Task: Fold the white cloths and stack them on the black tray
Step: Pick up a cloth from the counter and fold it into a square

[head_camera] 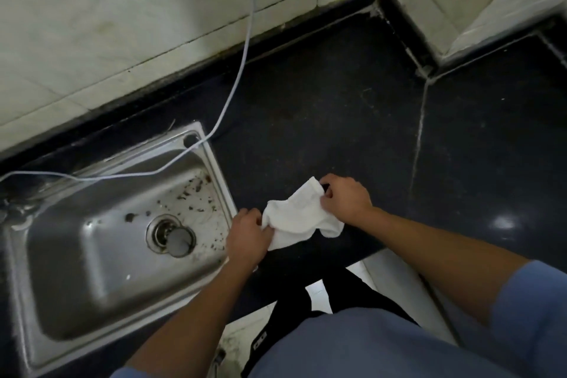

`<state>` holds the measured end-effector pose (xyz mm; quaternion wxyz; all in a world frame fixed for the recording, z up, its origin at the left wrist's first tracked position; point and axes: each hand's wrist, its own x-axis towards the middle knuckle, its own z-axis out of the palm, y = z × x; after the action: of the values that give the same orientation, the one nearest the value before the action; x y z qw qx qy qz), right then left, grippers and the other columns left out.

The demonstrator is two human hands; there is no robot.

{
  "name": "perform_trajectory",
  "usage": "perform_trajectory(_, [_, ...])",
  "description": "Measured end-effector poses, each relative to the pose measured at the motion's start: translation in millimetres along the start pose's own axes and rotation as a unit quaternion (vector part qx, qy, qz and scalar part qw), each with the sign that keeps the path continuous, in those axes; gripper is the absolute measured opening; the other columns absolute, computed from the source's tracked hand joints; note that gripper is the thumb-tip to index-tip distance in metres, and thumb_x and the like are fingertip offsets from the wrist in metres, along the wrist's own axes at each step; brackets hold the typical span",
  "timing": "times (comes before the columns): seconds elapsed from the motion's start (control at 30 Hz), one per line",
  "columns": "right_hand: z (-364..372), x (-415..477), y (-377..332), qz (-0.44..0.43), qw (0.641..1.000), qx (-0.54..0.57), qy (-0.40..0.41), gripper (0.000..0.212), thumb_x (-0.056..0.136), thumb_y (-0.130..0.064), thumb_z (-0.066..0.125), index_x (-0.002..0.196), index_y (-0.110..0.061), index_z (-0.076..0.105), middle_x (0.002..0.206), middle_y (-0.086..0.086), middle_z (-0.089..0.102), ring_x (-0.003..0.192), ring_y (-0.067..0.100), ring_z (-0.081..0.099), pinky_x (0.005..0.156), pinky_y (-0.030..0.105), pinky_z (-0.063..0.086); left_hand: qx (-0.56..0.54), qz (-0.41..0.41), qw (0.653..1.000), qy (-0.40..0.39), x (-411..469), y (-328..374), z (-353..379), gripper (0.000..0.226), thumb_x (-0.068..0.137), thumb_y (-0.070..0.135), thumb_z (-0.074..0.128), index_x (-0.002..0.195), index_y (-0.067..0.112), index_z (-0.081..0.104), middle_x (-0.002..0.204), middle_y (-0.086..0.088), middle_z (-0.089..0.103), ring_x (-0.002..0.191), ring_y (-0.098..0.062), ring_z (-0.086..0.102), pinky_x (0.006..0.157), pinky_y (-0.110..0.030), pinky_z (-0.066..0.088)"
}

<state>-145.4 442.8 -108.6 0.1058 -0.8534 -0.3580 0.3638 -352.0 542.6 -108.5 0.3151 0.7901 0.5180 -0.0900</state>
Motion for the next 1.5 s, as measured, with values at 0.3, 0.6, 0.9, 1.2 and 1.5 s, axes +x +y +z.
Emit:
perform_trajectory(0.3, [-55.5, 32.2, 21.4, -0.068, 0.986, 0.113, 0.102, 0.014, 0.092, -0.028, 0.055, 0.092, -0.014, 0.055, 0.08, 0.001, 0.061, 0.07, 0.018, 0.059, 0.062, 0.037, 0.049, -0.25, -0.063, 0.958, 0.125, 18.5, 24.1, -33.3, 0.015, 0.079, 0.005, 0.064, 0.077, 0.0, 0.05, 0.068, -0.014, 0.052, 0.062, -0.019, 0.048, 0.057, -0.031, 0.039])
perform_trajectory(0.6, [-59.1, 74.1, 15.2, 0.007, 0.985, 0.151, 0.082, 0.034, 0.092, -0.037, 0.057, 0.119, -0.017, 0.052, 0.091, -0.001, 0.063, 0.084, 0.019, 0.062, 0.07, 0.033, 0.049, -0.338, -0.152, 0.924, 0.092, 66.5, 39.5, -38.1, 0.045, 0.082, 0.021, 0.072, 0.118, 0.012, 0.048, 0.082, -0.005, 0.058, 0.08, -0.024, 0.061, 0.077, -0.042, 0.054])
perform_trajectory(0.9, [-15.0, -3.1, 43.4, 0.018, 0.999, 0.025, -0.008, 0.069, 0.082, -0.032, 0.066, 0.141, -0.029, 0.031, 0.102, 0.0, 0.065, 0.089, 0.022, 0.063, 0.078, 0.039, 0.052, -0.244, -0.132, 0.961, 0.02, 19.2, 16.4, -2.2, 0.037, 0.08, 0.004, 0.065, 0.111, 0.013, 0.048, 0.086, -0.015, 0.066, 0.06, -0.023, 0.066, 0.055, -0.035, 0.053])
perform_trajectory(1.2, [-34.8, -19.3, 56.3, -0.09, 0.98, -0.145, 0.098, 0.03, 0.085, -0.029, 0.059, 0.115, -0.026, 0.056, 0.111, -0.003, 0.052, 0.106, 0.017, 0.05, 0.073, 0.034, 0.049, 0.063, 0.047, 0.997, 0.012, -10.2, 1.4, -2.4, 0.019, 0.082, 0.023, 0.063, 0.096, 0.017, 0.052, 0.093, -0.002, 0.052, 0.084, -0.021, 0.055, 0.064, -0.034, 0.047])
perform_trajectory(1.5, [-4.1, -39.4, 38.4, -0.167, 0.938, -0.305, 0.004, 0.027, 0.063, -0.01, 0.071, 0.088, -0.012, 0.06, 0.086, 0.007, 0.062, 0.08, 0.03, 0.061, 0.048, 0.029, 0.034, 0.22, 0.22, 0.95, -0.029, -12.6, 10.0, 18.5, 0.02, 0.079, 0.006, 0.055, 0.099, 0.01, 0.055, 0.103, -0.01, 0.055, 0.097, -0.029, 0.052, 0.071, -0.036, 0.04])
